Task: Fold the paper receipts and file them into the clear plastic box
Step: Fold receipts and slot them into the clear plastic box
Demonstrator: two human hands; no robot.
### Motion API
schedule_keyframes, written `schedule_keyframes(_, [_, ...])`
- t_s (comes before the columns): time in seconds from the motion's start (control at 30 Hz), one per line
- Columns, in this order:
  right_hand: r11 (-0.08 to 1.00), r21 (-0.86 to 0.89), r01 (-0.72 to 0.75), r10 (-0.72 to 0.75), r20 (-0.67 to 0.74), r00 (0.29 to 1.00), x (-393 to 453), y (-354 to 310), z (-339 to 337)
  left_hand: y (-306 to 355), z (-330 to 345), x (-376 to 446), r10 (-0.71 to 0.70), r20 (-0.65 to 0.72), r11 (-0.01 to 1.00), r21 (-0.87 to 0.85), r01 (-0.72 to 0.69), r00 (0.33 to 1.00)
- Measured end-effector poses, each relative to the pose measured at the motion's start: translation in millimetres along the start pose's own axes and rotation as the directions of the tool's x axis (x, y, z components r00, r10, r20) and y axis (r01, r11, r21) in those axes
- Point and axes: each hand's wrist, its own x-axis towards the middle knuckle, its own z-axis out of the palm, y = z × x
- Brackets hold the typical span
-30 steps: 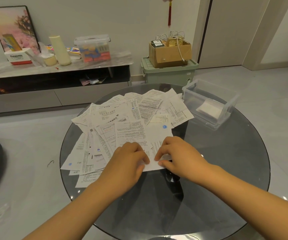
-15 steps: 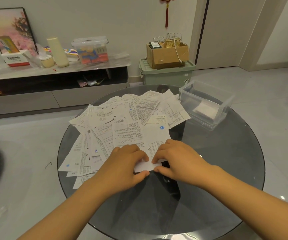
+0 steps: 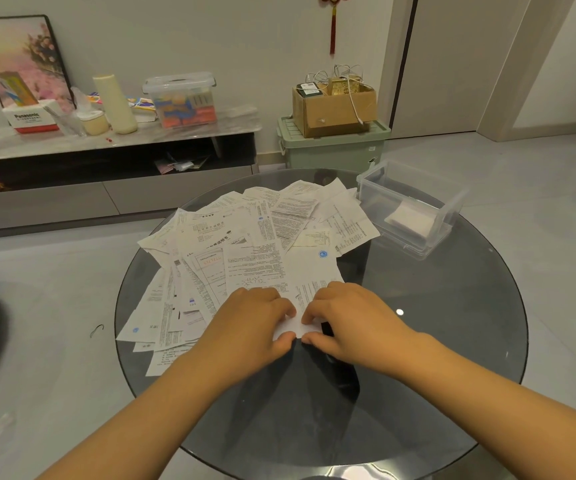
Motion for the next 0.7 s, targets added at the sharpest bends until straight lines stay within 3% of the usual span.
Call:
schedule_keyframes(0.2, [1.0, -0.003, -0.009, 0.009, 0.008, 1.0, 1.0, -2.0, -0.2, -5.3, 3.3, 1.1, -0.02, -0.032, 0.999, -0.045, 0.019, 0.999])
schedule_keyframes(0.4, [0.998, 0.034, -0.048, 0.047, 0.019, 0.999, 2.0, -2.1, -0.1, -8.5, -3.1, -0.3, -0.056, 0.155, 0.985, -0.153, 0.08, 0.986])
schedule_keyframes(0.53, [0.991, 0.1, -0.084, 0.083, 0.015, 0.996, 1.4, -2.9, 3.8, -7.4, -1.6, -0.5, -0.099, 0.183, 0.963, -0.23, 0.141, 0.978])
schedule_keyframes(0.7, [0.985, 0.134, -0.105, 0.097, 0.06, 0.993, 1.8, 0.8, 1.4, -6.8, -3.8, -2.1, -0.077, 0.172, 0.964, -0.237, 0.117, 0.982])
